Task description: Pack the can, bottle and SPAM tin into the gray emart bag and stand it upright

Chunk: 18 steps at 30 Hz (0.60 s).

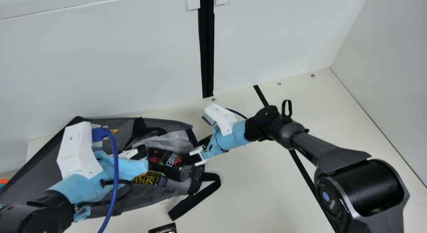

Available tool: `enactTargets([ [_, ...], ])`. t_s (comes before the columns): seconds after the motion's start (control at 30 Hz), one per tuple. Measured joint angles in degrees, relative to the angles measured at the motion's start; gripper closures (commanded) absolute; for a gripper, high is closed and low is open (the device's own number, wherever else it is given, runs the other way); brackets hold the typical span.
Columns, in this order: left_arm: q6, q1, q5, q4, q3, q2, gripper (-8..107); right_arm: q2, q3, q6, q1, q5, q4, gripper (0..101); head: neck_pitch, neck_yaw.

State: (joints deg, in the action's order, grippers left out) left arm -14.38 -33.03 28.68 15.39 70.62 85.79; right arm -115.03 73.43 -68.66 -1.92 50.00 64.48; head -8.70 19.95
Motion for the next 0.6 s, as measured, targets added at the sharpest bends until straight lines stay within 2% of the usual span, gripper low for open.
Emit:
enactTargets([
  [0.3, 0.00, 0.00, 0.00, 0.00, 0.00, 0.00, 107, -2.55, 2.53, 1.06, -0.85, -0.33, 0.93, 6, 0.00, -0.09],
  [0.6, 0.00, 0.00, 0.00, 0.00, 0.00, 0.00, 107, -3.33, 3.10, 1.68, -0.96, -0.44, 2.00, 67, 0.00, 0.00],
])
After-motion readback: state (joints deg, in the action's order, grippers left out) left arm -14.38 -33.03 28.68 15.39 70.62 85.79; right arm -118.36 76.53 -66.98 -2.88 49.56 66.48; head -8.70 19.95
